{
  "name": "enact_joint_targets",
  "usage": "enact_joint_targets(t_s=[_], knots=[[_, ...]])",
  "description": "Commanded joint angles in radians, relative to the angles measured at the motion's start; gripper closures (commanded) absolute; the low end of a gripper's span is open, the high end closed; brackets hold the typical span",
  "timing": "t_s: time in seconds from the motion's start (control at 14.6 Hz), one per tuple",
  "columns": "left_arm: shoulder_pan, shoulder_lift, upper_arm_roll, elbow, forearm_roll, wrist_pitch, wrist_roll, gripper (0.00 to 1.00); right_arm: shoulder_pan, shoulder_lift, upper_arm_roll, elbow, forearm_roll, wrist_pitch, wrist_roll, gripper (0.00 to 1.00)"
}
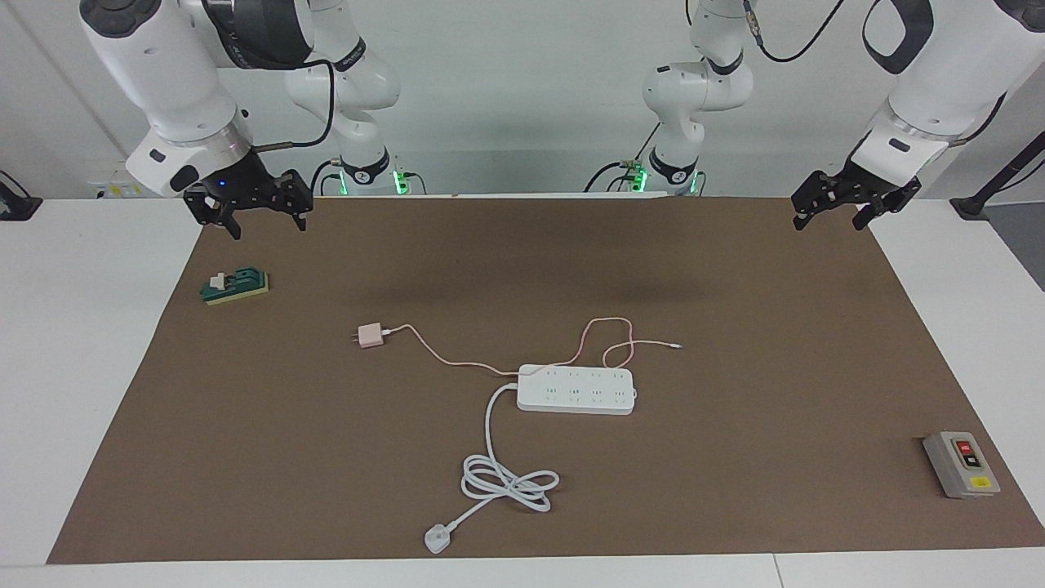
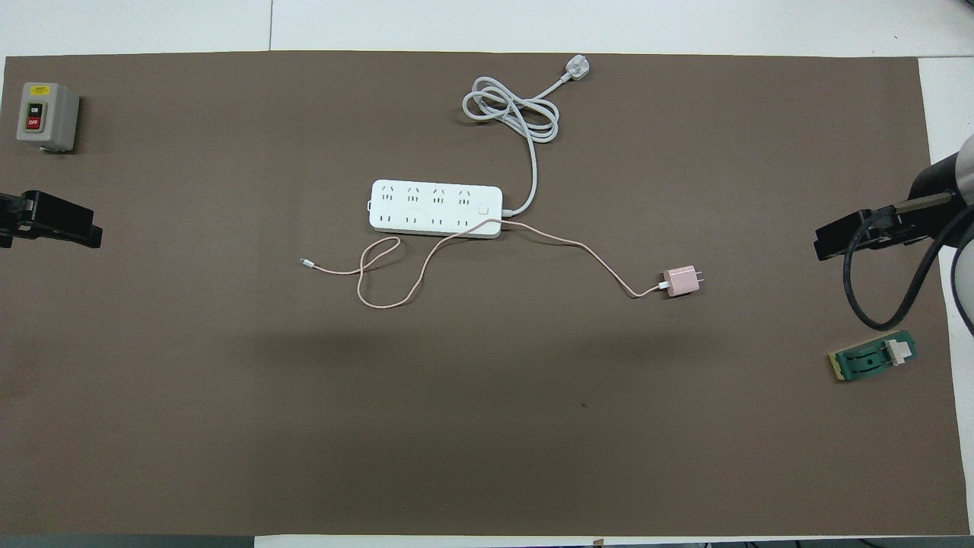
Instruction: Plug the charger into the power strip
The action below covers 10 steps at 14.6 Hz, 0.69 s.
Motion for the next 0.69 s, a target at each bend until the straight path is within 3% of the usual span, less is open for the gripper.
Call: enact_joint_targets(t_s=[0.0, 0.41, 0.62], knots=[[-0.008, 0.007, 0.006, 0.012, -0.007, 0.005, 0.015, 0.00, 0.000, -0.015, -0.001, -0.018, -0.009, 0.006, 0.018, 0.00], [-0.008, 0.007, 0.006, 0.013, -0.010, 0.002, 0.010, 0.00, -0.009, -0.015, 0.001, -0.023, -0.007, 0.005, 0.064, 0.00], [-0.008, 0.008, 0.006, 0.013, -0.010, -0.001, 0.007, 0.00, -0.007, -0.029, 0.003, -0.062, -0.006, 0.044, 0.194, 0.00]])
